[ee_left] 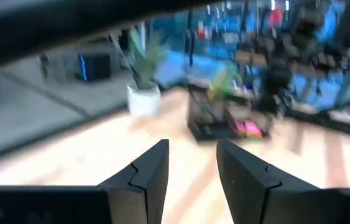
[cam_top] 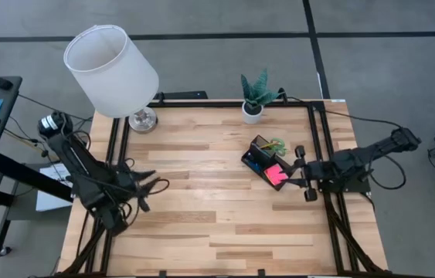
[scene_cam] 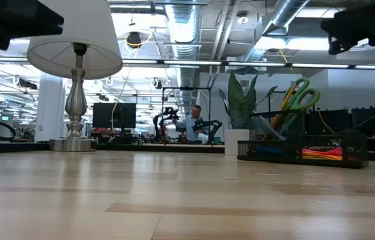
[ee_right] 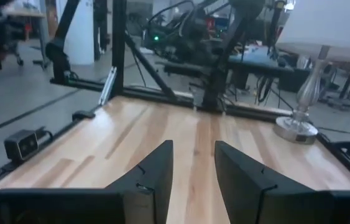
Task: Pick and place office supplies into organizer
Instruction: Return to Home Position
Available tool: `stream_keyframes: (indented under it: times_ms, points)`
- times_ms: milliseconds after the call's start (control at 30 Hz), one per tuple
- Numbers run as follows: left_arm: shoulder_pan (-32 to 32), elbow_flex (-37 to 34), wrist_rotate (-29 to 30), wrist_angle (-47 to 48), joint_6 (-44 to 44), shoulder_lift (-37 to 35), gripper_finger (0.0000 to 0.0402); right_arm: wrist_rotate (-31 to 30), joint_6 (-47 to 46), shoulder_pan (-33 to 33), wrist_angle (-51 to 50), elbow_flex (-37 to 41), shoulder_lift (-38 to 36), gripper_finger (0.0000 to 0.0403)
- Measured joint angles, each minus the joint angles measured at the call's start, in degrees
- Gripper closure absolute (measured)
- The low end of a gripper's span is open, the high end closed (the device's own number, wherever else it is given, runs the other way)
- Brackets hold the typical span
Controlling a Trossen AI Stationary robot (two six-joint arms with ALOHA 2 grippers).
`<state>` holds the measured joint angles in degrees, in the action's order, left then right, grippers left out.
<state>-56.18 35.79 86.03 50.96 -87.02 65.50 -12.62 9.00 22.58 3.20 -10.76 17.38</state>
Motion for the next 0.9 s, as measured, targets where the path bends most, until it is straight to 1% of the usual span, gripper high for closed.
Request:
stream_keyframes:
  times_ms: [67, 133, 200, 267, 300, 333, 367, 400, 433, 500, 633, 700, 800, 867, 900]
  points:
    - [-0.4, 0.4, -3.9, -8.7, 7.1, 1.1, 0.0276, 0.7, -0.4, -0.3, -0.3, 0.0, -1.2, 0.029]
    - [-0.9, 0.9, -6.4, -20.3, 19.7, 1.8, 0.0276, 0.7, -0.4, -0.3, -0.8, 0.0, -1.9, 0.029]
    - [-0.5, 1.2, -9.9, -34.2, 38.0, 2.1, 0.0276, 0.7, 0.0, -0.3, -1.4, 0.0, -2.1, 0.029]
    - [1.6, 1.2, -15.8, -47.0, 57.3, 2.0, 0.0276, 0.7, 0.0, -0.3, -1.0, 0.0, -2.2, 0.029]
    - [3.3, 1.2, -19.4, -51.6, 66.2, 1.8, 0.0276, 0.7, 0.0, -0.4, -1.0, 0.0, -2.2, 0.029]
    - [5.0, 1.2, -23.0, -54.7, 72.9, 1.4, 0.0276, 0.7, 0.0, -0.6, -0.9, 0.0, -2.2, 0.029]
    - [7.0, 1.2, -26.0, -56.5, 78.6, 0.7, 0.0276, 0.7, 0.0, -0.6, -0.8, 0.0, -2.2, 0.029]
    - [9.0, 1.2, -28.5, -56.9, 82.2, -0.2, 0.0276, 0.7, 0.0, -0.6, -0.6, 0.0, -2.2, 0.029]
    - [11.2, 1.2, -30.5, -56.4, 84.6, -1.2, 0.0276, 0.7, 0.0, -0.6, -0.6, 0.0, -2.2, 0.029]
    - [15.6, -0.4, -33.4, -56.1, 86.0, -4.4, 0.0276, 0.7, 0.0, -0.6, -0.6, 0.0, -2.2, 0.029]
    - [22.3, -6.9, -42.1, -57.8, 86.1, -13.3, 0.0276, 0.7, 0.0, -0.6, -0.7, 0.0, -2.2, 0.029]
    - [23.9, -11.7, -44.7, -62.1, 87.3, -18.6, 0.0276, 0.7, 0.0, -0.6, -1.1, 0.0, -2.2, 0.029]
    - [24.0, -20.4, -45.2, -70.8, 89.8, -27.1, 0.0276, 0.7, 0.4, -0.6, -2.0, 0.2, -2.2, 0.029]
    - [23.9, -26.7, -45.7, -77.1, 90.0, -32.3, 0.0276, 0.8, 0.5, -0.6, 0.0, 2.1, -2.2, 0.029]
    - [23.9, -29.6, -47.0, -80.0, 90.3, -34.6, 0.0276, 0.8, 0.5, -0.6, 1.2, 3.2, -2.3, 0.029]
